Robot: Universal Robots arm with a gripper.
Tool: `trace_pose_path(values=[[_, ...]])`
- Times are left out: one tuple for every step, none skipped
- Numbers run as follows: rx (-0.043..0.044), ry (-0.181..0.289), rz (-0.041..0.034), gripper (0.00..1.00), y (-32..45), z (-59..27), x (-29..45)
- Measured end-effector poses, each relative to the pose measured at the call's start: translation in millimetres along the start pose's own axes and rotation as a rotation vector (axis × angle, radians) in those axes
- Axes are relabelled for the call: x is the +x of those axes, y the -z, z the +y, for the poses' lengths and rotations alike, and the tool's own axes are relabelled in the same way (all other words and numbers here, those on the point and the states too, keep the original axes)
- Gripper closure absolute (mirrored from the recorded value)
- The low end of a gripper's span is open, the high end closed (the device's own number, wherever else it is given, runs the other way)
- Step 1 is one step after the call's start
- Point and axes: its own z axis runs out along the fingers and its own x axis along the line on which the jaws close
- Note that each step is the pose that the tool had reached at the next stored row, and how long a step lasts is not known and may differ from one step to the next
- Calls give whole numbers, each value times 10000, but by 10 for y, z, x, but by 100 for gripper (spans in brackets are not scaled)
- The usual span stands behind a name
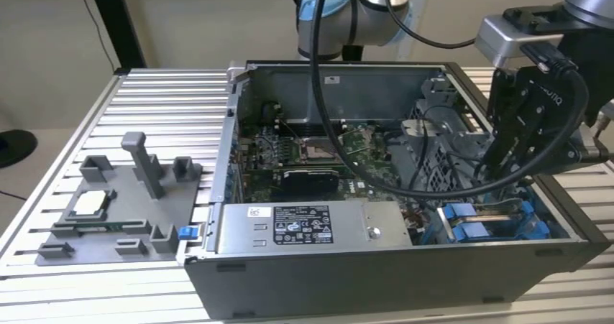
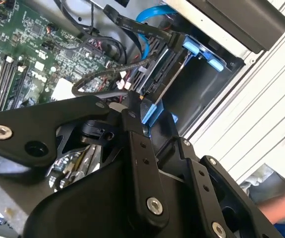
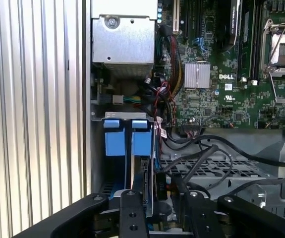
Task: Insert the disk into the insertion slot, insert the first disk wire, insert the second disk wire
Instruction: 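Insert the first disk wire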
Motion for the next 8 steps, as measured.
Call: trace_pose_path(values=[[3,5,-19,0,0,2,6],[7,15,-29,0,1,3,12],[9,28,-32,0,1,4,20],[10,44,-36,0,2,6,30],[11,61,-40,0,2,9,40],[11,81,-41,0,3,12,47],[11,108,-42,0,2,14,48],[21,125,-43,0,2,15,48]])
